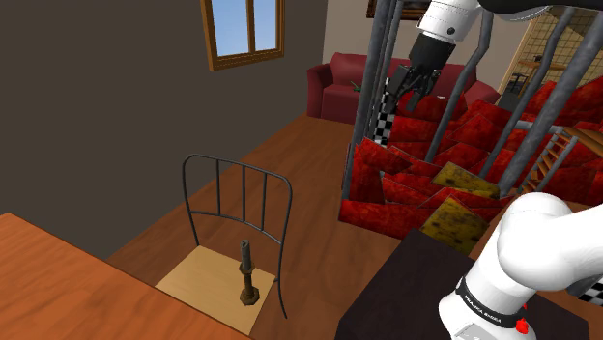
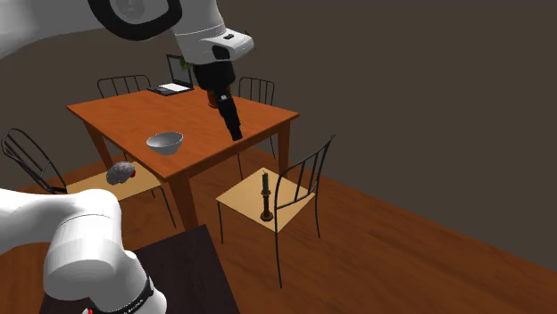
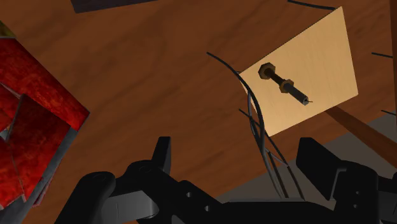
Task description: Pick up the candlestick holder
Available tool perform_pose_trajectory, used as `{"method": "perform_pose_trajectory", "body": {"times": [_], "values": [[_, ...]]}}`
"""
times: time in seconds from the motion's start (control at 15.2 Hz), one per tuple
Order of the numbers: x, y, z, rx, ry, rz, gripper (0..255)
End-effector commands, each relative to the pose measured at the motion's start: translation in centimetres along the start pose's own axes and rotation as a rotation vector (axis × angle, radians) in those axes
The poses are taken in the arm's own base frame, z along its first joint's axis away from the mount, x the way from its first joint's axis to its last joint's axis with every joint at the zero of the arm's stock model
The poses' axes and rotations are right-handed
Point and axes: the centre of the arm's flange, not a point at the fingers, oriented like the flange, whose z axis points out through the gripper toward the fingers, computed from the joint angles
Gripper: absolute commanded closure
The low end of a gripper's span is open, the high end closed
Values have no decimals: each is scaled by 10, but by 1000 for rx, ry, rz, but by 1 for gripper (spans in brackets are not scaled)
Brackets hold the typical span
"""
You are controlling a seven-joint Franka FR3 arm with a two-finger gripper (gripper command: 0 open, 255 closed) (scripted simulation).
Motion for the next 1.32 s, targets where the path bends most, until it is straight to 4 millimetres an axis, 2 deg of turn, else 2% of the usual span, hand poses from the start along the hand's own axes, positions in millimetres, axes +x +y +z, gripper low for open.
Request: {"method": "perform_pose_trajectory", "body": {"times": [0.0, 1.25], "values": [[0, 0, 0, 0, 0, 0, 0], [10, -134, 215, -48, 85, -170, 0]]}}
